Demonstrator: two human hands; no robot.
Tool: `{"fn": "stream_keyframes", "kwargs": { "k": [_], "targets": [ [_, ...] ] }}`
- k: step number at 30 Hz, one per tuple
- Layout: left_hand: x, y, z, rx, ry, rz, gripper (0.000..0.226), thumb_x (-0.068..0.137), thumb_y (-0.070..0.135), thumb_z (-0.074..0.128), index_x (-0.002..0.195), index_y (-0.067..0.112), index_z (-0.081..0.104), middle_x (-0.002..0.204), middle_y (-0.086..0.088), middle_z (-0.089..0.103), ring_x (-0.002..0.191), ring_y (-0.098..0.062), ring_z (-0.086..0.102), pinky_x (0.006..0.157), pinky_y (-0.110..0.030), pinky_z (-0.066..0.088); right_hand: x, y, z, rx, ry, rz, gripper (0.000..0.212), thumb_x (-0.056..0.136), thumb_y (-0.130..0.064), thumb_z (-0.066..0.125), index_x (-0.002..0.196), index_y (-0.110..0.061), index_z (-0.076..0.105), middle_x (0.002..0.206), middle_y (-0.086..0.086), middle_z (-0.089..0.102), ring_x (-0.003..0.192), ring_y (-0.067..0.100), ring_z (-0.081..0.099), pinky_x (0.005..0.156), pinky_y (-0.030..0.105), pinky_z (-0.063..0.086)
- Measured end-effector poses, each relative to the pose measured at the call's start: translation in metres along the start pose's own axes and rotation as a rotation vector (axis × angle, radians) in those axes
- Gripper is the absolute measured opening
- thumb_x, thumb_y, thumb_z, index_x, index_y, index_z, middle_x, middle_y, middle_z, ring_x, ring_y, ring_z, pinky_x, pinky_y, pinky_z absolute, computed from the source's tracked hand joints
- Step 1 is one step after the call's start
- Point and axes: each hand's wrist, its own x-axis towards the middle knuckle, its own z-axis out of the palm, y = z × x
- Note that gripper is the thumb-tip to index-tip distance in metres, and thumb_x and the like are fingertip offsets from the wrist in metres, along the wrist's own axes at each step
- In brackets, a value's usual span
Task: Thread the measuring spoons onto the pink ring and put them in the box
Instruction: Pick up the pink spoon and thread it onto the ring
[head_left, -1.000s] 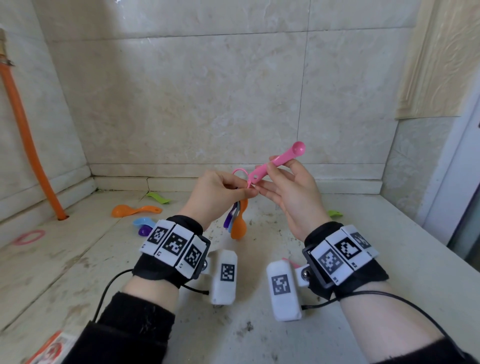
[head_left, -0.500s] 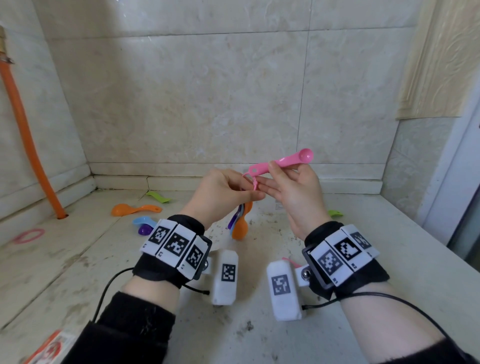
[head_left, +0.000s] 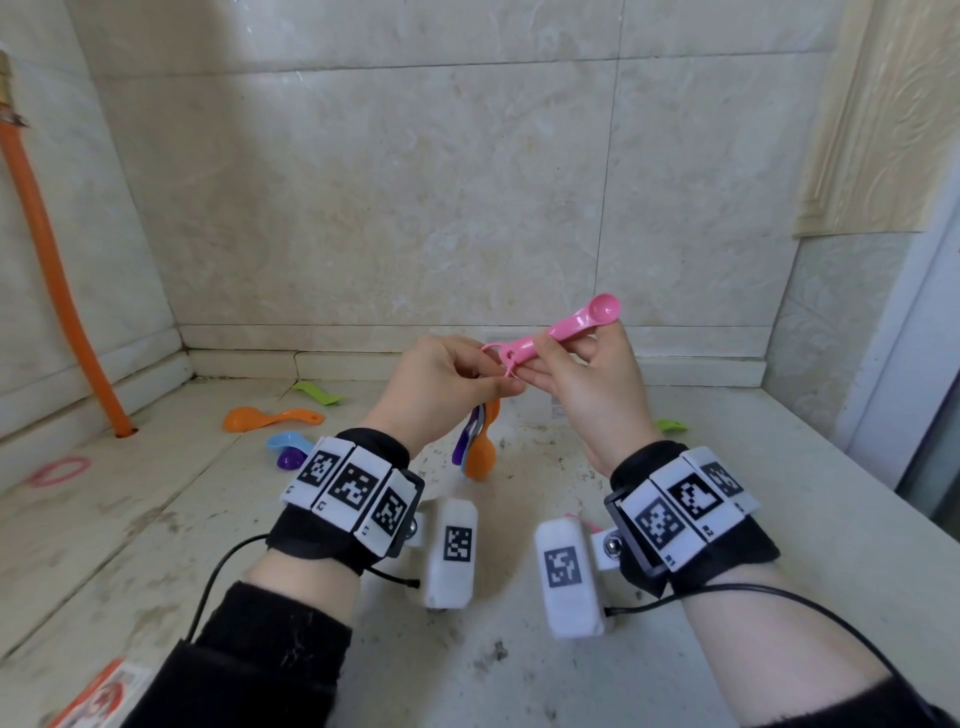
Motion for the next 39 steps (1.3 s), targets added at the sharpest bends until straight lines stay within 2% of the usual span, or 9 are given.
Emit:
{"fn": "stream_keyframes", "kwargs": {
  "k": [5,8,11,16,18,21,28,35,39],
  "targets": [
    [0.000,-0.001,0.000,-0.029,-0.005,-0.007,0.006,0.073,0.017,0.079,0.069,0.019,0.076,0.082,-0.009,0.071,0.073,-0.016,0.062,0.074,-0.035,0.053,0.001,0.003,0.000,-0.078,-0.005,-0.014,0.011,0.094,-0.006,0.057,0.103,-0.006,0.050,0.097,0.014,0.072,0.080,0.018,0.075,0.075,0.031,0.060],
    [0.001,-0.003,0.000,-0.030,-0.032,-0.018,0.003,0.074,0.020,0.079,0.076,0.022,0.078,0.102,0.006,0.070,0.097,-0.006,0.063,0.087,-0.028,0.049,0.001,0.003,-0.001,-0.055,0.015,-0.023,0.007,0.093,-0.005,0.058,0.096,-0.009,0.052,0.092,0.011,0.073,0.077,0.016,0.075,0.070,0.025,0.059],
    [0.004,-0.004,0.000,0.010,0.013,-0.017,0.005,0.074,0.026,0.079,0.077,0.028,0.076,0.117,0.012,0.058,0.110,-0.004,0.054,0.091,-0.023,0.044,0.004,0.003,-0.003,-0.050,0.041,-0.026,0.012,0.089,-0.004,0.059,0.099,0.003,0.060,0.091,0.013,0.074,0.081,0.018,0.075,0.076,0.032,0.060],
    [0.004,-0.003,0.000,-0.016,0.123,0.006,0.007,0.076,0.026,0.077,0.082,0.023,0.077,0.103,-0.002,0.064,0.095,-0.015,0.060,0.085,-0.029,0.051,0.007,0.002,-0.006,0.046,0.129,-0.029,0.021,0.085,0.000,0.061,0.102,0.012,0.058,0.092,0.023,0.071,0.083,0.025,0.074,0.078,0.038,0.060],
    [0.004,-0.003,-0.001,-0.059,0.155,0.042,0.005,0.079,0.022,0.075,0.080,0.027,0.076,0.087,0.002,0.069,0.083,-0.010,0.064,0.076,-0.022,0.053,0.006,0.001,-0.006,0.096,0.154,-0.031,0.024,0.085,0.001,0.061,0.106,0.010,0.054,0.098,0.026,0.068,0.082,0.026,0.074,0.076,0.036,0.060],
    [0.004,-0.004,-0.002,-0.086,0.218,0.048,0.017,0.081,0.016,0.074,0.074,0.032,0.073,0.066,0.018,0.069,0.062,0.006,0.062,0.060,-0.009,0.049,0.005,-0.002,-0.006,0.156,0.166,-0.043,0.025,0.084,0.003,0.062,0.103,-0.005,0.048,0.103,0.027,0.063,0.080,0.025,0.074,0.071,0.031,0.060],
    [0.004,-0.003,-0.006,-0.187,0.328,0.000,0.013,0.081,0.013,0.074,0.074,0.024,0.070,0.055,0.007,0.068,0.054,-0.005,0.066,0.059,-0.019,0.057,0.004,-0.001,-0.007,0.257,0.206,0.028,0.065,0.078,0.010,0.065,0.122,-0.026,0.035,0.117,0.020,0.054,0.080,0.020,0.074,0.069,0.026,0.059],
    [0.006,-0.003,-0.007,-0.284,0.409,-0.036,0.004,0.082,0.015,0.073,0.081,0.019,0.071,0.068,-0.001,0.073,0.064,-0.014,0.071,0.063,-0.022,0.059,0.008,0.011,-0.012,0.109,0.157,0.279,0.035,0.087,-0.006,0.063,0.119,-0.012,0.051,0.095,0.007,0.062,0.069,0.012,0.063,0.065,0.022,0.054],
    [0.006,-0.004,-0.007,-0.278,0.413,-0.033,0.006,0.081,0.017,0.073,0.080,0.022,0.071,0.067,0.002,0.073,0.063,-0.011,0.071,0.061,-0.020,0.057,0.009,0.017,-0.013,-0.012,0.018,0.390,0.016,0.089,-0.012,0.064,0.104,-0.013,0.059,0.085,0.003,0.058,0.074,0.013,0.057,0.078,0.030,0.054]
  ]
}}
